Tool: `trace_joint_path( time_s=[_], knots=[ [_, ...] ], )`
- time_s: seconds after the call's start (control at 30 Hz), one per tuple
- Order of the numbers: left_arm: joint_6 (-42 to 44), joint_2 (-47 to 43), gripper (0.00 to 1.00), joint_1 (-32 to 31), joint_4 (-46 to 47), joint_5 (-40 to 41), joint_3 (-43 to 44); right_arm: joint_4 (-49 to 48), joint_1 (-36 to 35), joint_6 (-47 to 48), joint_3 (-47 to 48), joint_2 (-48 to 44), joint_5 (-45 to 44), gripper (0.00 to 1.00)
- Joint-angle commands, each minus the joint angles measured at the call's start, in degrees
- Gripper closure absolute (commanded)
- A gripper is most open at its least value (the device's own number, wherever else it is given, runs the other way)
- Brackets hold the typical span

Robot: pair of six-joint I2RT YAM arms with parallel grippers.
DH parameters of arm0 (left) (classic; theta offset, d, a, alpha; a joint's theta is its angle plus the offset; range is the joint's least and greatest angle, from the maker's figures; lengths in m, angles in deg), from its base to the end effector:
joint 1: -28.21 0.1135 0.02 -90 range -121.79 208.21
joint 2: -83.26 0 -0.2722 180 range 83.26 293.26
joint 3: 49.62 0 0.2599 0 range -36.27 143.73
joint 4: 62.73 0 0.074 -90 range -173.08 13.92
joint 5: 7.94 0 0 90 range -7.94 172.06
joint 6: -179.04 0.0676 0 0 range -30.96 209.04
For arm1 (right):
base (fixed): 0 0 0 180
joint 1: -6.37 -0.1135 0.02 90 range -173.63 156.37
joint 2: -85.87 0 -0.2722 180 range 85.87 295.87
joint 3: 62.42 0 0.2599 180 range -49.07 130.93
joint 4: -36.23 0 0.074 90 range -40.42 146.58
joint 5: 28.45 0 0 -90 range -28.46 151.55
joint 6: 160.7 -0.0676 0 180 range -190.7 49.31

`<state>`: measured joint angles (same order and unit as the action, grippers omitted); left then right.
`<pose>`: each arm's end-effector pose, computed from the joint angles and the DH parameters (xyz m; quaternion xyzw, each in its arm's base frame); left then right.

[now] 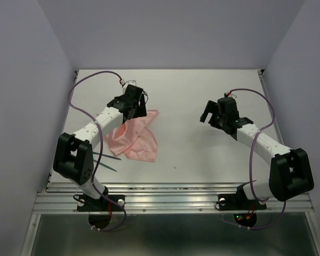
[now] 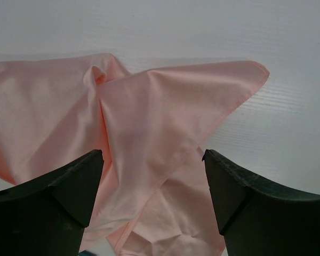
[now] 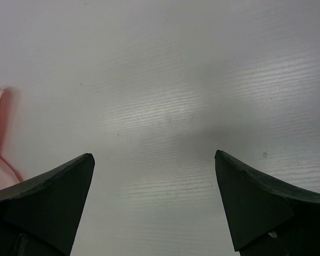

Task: Fold the napkin into a case and place the utensils inside
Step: Pick up the crumpled napkin from the corner of the board.

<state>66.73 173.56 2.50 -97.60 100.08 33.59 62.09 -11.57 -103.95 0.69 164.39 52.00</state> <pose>0.3534 -0.1469 0.2612 -0.0370 0.9036 -0.0329 0.4255 0.3099 0.0885 0.2184 0.1550 0.8951 0.1092 0.4035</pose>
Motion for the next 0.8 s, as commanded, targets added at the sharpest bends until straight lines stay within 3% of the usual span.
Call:
trace_joint_path(
  time_s=[0.0,0.1,0.3,0.4,0.43,0.67,0.77],
  knots=[
    [-3.26,3.64,0.15,-0.48,-3.61,5.70,0.01,-2.58,0.09,-0.67,0.87,0.84,1.19,0.00],
    [-5.73,6.72,0.19,-0.21,-5.81,7.46,0.36,-2.49,0.09,-0.85,0.52,0.67,1.02,0.00],
    [-9.77,9.63,0.38,0.58,-5.73,7.03,-1.13,-2.23,0.09,-0.93,-0.10,0.58,1.02,0.00],
    [-10.30,10.59,0.72,0.58,-6.42,7.38,-0.26,-2.14,0.09,-1.11,-0.10,0.58,0.84,0.00],
    [-10.13,10.68,0.99,0.58,-6.69,7.55,0.35,-2.14,0.09,-1.28,-0.19,0.49,0.75,0.00],
    [-1.44,6.21,1.00,-0.92,-7.05,-0.16,9.66,-2.14,0.09,-1.81,-0.10,0.23,0.14,0.00],
    [1.38,5.76,1.00,-1.35,-5.82,-13.34,16.16,-2.14,0.09,-2.95,0.08,0.40,0.66,0.00]
  ],
)
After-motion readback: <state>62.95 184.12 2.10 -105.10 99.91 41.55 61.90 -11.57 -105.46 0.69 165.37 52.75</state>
